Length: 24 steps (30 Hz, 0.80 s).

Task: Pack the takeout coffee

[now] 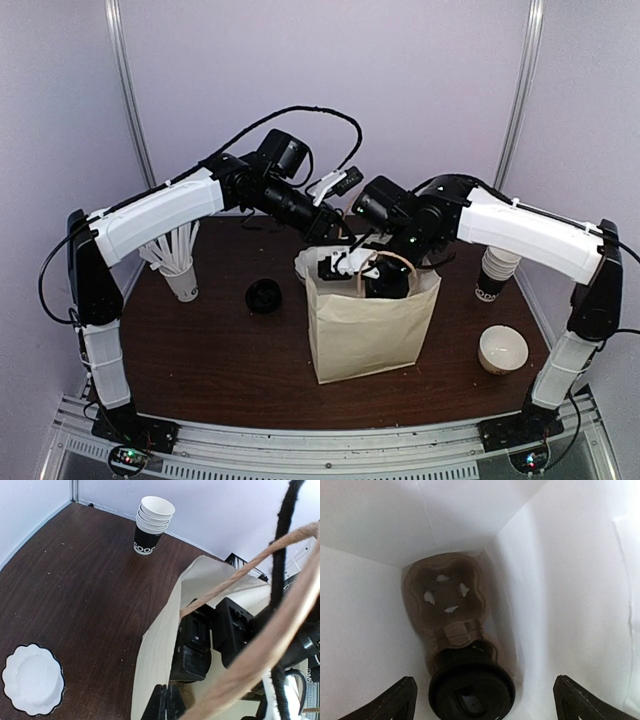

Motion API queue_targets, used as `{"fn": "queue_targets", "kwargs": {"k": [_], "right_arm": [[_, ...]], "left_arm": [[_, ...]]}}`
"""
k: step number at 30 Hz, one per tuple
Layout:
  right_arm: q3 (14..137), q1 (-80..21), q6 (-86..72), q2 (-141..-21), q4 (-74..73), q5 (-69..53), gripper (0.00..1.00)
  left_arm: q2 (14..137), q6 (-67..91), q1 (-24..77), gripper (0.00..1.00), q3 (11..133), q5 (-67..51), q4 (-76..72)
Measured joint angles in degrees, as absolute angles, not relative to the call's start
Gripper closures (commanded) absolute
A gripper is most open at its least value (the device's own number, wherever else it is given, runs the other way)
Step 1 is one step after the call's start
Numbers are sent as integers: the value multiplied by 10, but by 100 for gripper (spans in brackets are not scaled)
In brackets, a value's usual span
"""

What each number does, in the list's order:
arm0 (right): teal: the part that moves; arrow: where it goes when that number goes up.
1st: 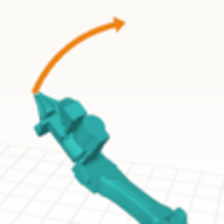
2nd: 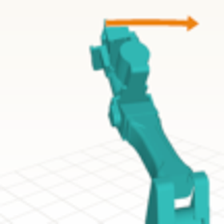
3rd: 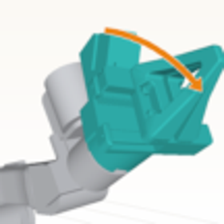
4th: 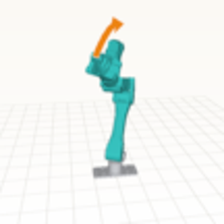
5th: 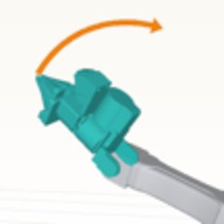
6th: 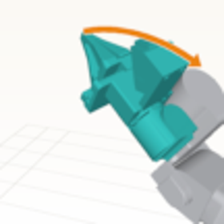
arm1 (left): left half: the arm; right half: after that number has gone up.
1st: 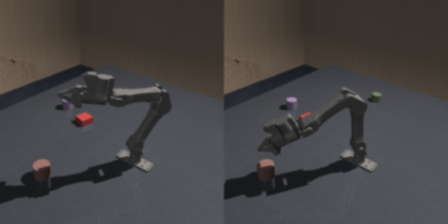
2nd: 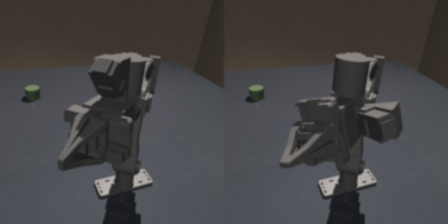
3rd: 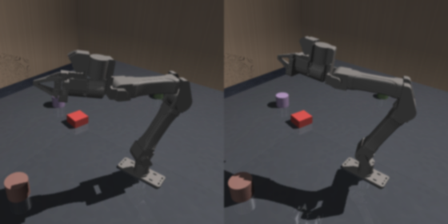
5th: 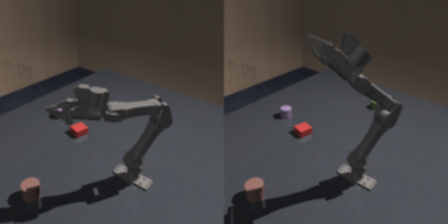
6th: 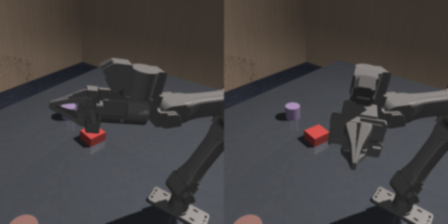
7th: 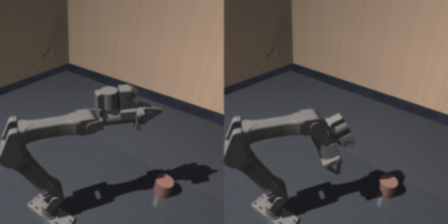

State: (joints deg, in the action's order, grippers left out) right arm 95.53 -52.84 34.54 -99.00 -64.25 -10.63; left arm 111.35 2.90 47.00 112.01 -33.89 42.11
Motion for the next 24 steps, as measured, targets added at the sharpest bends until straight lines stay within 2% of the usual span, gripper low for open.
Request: {"fn": "queue_targets", "kwargs": {"k": [14, 19, 24], "right_arm": [[1091, -522, 377, -959, -698, -109, 1], [1128, -479, 395, -938, -711, -114, 2], [1167, -406, 421, -910, -751, -187, 2]], "left_arm": [[1091, -24, 470, 100, 1096, -318, 426], [1077, -66, 470, 100, 1094, -281, 433], [1051, -101, 470, 100, 1077, -253, 428]]}}
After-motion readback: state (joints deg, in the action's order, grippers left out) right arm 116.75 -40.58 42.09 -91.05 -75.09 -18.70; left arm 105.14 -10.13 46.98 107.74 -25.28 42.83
